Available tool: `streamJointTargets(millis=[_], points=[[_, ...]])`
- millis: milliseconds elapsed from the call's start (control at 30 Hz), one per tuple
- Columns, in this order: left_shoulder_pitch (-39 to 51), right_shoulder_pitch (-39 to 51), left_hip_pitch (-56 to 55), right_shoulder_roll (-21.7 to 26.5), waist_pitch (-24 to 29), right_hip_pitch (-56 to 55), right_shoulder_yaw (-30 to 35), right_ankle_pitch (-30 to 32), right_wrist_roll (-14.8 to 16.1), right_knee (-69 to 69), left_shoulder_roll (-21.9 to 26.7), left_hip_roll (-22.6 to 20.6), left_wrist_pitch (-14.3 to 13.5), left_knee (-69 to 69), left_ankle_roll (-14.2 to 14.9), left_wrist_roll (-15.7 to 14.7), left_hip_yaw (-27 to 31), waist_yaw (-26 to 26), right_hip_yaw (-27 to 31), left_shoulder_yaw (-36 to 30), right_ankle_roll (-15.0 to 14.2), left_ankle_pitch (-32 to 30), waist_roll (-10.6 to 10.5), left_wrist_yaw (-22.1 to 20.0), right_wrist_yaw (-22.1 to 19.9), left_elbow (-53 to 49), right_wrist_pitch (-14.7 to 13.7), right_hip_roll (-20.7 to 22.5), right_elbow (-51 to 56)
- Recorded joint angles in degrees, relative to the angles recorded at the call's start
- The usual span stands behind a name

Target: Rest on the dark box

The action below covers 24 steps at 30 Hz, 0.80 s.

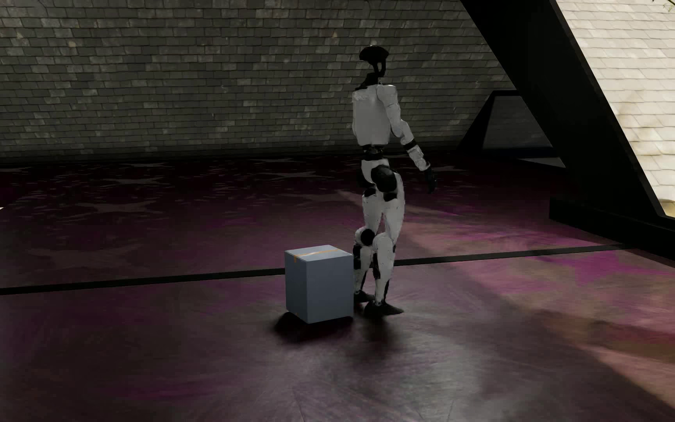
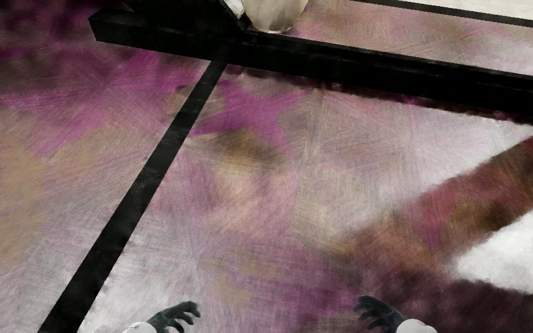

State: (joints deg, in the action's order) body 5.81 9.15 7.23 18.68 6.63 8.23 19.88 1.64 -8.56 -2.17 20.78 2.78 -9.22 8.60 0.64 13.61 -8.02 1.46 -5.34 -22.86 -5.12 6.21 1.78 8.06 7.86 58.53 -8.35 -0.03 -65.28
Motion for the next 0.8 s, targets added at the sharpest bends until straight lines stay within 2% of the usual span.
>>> streamJointTargets(millis=[67, 133, 267, 367, 500, 600, 800], points=[[-0.07, -0.98, 1.75, -1.60, -1.95, 2.93, -1.63, -0.25, 0.52, 1.73, -1.06, 0.14, 2.75, 0.18, -0.01, -0.42, -0.46, 0.12, -0.60, 0.28, -0.11, 0.85, -0.09, -2.43, -1.86, 7.41, 1.86, 0.14, -6.16], [-0.42, -2.78, 2.50, -2.81, -3.58, 4.12, -3.33, -0.92, 0.63, 2.08, -0.99, 0.39, 3.63, 0.35, 0.32, 0.35, -0.53, 0.37, -0.87, 0.72, -0.40, 1.37, -0.07, -3.09, -2.44, 10.88, 2.68, 0.06, -8.63], [-3.71, -7.22, 3.23, -3.82, -5.63, 5.13, -4.32, -1.94, -0.57, 2.09, 1.57, 0.55, 1.99, 0.46, 0.30, -0.12, -0.21, 0.59, -0.98, 2.60, -0.87, 2.03, 0.10, -0.57, 1.11, 6.86, 1.14, -0.17, -4.40], [-4.76, -8.86, 3.04, -5.21, -6.61, 5.09, -4.40, -2.17, -1.29, 2.11, 1.48, 0.84, 1.79, 0.51, 0.31, -0.20, 0.77, 0.56, -0.14, 2.85, -0.58, 2.08, 0.21, -0.20, 2.83, 5.26, 0.51, -0.20, -1.75], [-4.56, -8.33, 3.03, -5.54, -6.84, 3.97, -4.16, -1.85, -0.28, 1.31, -0.57, 0.69, 2.56, -0.10, 0.46, -0.82, 2.96, 0.60, 0.81, 2.64, 0.13, 3.41, 0.31, -0.78, 1.42, 5.26, 1.22, -0.51, -2.38], [-5.31, -7.57, 3.15, -4.02, -6.33, 4.28, -3.13, -1.81, -0.86, 1.53, -0.99, 0.43, 1.87, 0.04, -0.13, -0.52, 2.26, 0.66, 0.63, 2.69, 0.42, 2.14, 0.07, -0.04, 2.01, 2.96, 0.65, -0.29, -1.72], [-4.73, -6.77, 3.52, -3.79, -6.01, 4.95, -3.48, -1.98, 0.63, 2.14, -1.37, 0.18, 1.81, 0.04, -0.56, 0.07, 0.64, 0.57, 0.09, 1.70, 0.23, 2.00, 0.13, 0.24, 0.06, 4.39, 1.21, -0.01, -3.69]])
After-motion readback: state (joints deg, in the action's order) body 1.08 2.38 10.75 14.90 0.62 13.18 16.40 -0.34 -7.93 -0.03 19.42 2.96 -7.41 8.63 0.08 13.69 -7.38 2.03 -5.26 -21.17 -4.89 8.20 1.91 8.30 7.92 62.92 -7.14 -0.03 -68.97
